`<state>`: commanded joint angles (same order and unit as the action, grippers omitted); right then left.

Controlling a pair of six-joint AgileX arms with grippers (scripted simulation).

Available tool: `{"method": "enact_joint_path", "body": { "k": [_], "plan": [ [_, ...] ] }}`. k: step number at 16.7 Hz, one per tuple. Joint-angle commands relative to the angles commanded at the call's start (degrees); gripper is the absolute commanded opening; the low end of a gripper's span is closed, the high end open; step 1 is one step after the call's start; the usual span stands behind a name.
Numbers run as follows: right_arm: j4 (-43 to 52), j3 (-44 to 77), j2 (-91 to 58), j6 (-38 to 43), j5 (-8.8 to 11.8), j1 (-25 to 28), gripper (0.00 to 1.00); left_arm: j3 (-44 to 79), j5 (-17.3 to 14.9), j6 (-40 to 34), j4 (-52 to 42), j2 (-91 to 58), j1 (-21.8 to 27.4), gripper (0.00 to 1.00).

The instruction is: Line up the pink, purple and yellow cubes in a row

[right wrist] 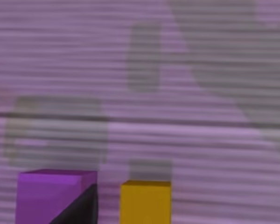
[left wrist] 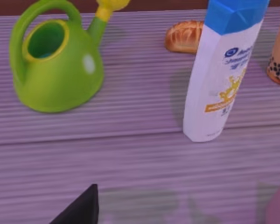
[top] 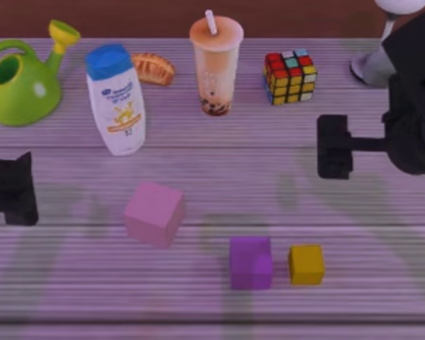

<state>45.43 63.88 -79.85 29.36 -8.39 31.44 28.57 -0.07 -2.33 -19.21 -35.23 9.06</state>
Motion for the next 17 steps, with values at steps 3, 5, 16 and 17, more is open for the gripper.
{"method": "enact_joint_path", "body": {
  "k": [3, 5, 16, 17],
  "plan": [
    [-8.3, -14.0, 19.1, -7.2, -1.4, -6.9, 1.0, 12.3, 0.1, -0.9, -8.9, -18.4, 4.0, 1.0],
    [-13.9, -23.5, 31.6, -11.8, -1.5, -11.5, 1.0, 20.2, 0.1, -1.4, -14.8, -30.1, 6.6, 1.0],
    [-41.2, -60.2, 75.0, -27.9, 6.2, -28.9, 1.0, 55.8, 0.0, -4.1, -39.5, -76.8, 18.1, 1.0],
    [-42.8, -61.6, 77.0, -28.5, 7.0, -29.6, 1.0, 57.6, 0.0, -4.2, -40.5, -78.9, 18.7, 1.0]
  ]
}}
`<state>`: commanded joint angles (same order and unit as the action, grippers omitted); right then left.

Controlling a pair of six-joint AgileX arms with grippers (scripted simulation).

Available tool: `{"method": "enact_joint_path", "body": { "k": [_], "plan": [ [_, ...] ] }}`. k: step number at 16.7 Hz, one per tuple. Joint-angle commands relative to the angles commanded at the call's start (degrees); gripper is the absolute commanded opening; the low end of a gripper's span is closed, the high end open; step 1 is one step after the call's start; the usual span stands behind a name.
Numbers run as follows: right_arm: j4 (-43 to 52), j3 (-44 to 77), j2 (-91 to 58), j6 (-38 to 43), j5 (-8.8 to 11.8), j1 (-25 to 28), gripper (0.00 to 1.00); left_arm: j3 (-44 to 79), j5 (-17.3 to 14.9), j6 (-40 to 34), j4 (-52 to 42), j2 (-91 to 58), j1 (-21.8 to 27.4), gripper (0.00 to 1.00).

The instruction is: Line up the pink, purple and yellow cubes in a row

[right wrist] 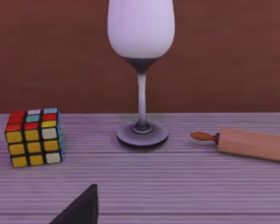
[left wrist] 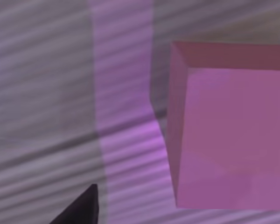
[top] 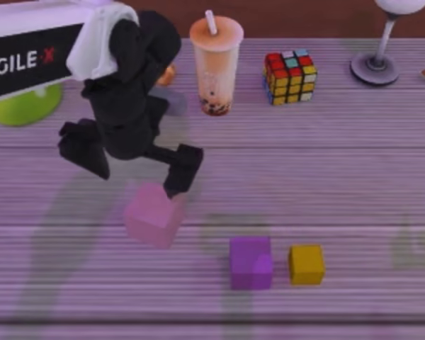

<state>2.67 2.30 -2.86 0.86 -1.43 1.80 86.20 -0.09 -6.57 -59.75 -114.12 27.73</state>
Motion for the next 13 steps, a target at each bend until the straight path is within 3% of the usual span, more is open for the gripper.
{"method": "enact_joint_path", "body": {
  "k": [3, 9, 13],
  "plan": [
    [-2.6, -2.2, 2.8, -0.8, 1.4, -1.2, 1.0, 3.0, 0.0, -0.2, -1.7, -3.5, 0.9, 1.0],
    [-2.7, -2.3, 2.9, -0.9, 1.4, -1.2, 1.0, 3.0, 0.0, -0.2, -1.6, -3.8, 0.7, 1.0],
    [-2.7, -2.3, 2.9, -0.9, 1.4, -1.2, 1.0, -0.6, 0.0, -0.1, 4.9, -6.6, 0.8, 1.0]
  ]
}}
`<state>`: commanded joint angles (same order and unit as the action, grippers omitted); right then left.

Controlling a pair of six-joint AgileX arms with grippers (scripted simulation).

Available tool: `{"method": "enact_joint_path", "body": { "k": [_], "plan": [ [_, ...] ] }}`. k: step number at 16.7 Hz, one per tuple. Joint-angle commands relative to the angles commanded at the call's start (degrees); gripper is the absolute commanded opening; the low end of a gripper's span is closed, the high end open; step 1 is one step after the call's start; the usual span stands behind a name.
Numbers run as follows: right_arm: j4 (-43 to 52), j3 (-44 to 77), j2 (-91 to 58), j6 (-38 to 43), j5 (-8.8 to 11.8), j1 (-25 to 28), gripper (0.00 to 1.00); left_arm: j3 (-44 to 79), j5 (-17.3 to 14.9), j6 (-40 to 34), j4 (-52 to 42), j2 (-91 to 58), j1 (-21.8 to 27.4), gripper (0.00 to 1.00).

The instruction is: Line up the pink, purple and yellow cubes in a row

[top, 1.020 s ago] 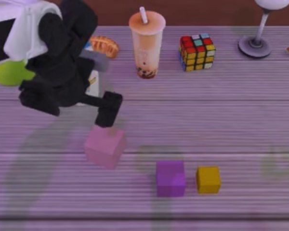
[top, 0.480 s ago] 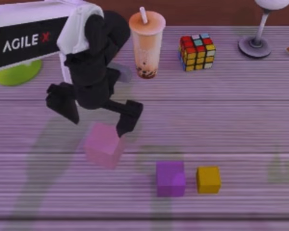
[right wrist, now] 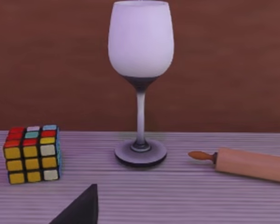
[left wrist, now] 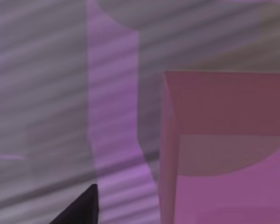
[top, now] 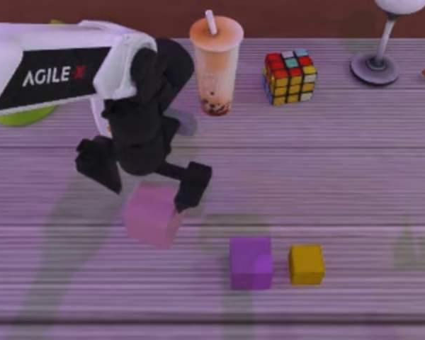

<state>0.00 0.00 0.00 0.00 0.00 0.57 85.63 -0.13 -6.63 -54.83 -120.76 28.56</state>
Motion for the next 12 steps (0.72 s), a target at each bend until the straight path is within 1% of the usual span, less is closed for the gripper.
{"method": "enact_joint_path", "body": {
  "k": [4, 9, 12],
  "plan": [
    [0.0, 0.0, 0.0, 0.0, 0.0, 0.0, 1.0, -5.0, 0.0, 0.0, 9.3, -4.0, 0.0, 1.0],
    [0.0, 0.0, 0.0, 0.0, 0.0, 0.0, 1.0, -6.0, 0.0, 0.0, 10.8, -4.9, 0.0, 1.0],
    [0.0, 0.0, 0.0, 0.0, 0.0, 0.0, 1.0, -6.0, 0.0, 0.0, 10.8, -4.9, 0.0, 0.77]
  ]
}}
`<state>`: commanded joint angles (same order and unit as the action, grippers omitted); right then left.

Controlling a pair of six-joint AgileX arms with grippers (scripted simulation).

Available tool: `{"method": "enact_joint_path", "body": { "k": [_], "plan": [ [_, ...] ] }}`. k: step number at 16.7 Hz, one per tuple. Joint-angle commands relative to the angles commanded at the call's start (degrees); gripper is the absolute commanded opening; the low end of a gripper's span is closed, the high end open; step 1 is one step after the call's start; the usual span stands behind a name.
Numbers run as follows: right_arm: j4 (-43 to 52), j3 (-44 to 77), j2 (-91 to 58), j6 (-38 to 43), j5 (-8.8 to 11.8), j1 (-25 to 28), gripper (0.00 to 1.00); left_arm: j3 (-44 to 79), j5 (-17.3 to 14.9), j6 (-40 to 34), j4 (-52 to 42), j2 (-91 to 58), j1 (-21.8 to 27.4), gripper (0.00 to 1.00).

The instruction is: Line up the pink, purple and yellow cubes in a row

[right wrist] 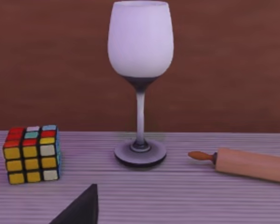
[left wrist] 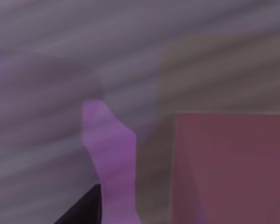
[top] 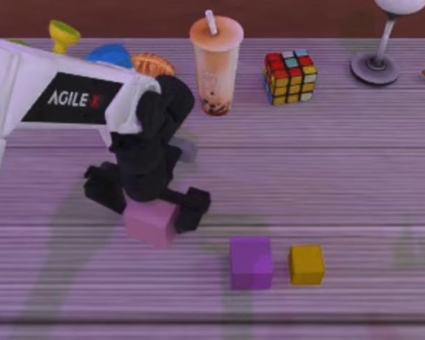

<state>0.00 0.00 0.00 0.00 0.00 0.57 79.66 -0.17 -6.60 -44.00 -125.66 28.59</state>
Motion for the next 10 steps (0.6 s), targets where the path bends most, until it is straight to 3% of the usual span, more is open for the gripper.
{"method": "enact_joint_path", "body": {
  "k": [10],
  "plan": [
    [0.0, 0.0, 0.0, 0.0, 0.0, 0.0, 1.0, 0.0, 0.0, 0.0, 0.0, 0.0, 0.0, 0.02]
  ]
}}
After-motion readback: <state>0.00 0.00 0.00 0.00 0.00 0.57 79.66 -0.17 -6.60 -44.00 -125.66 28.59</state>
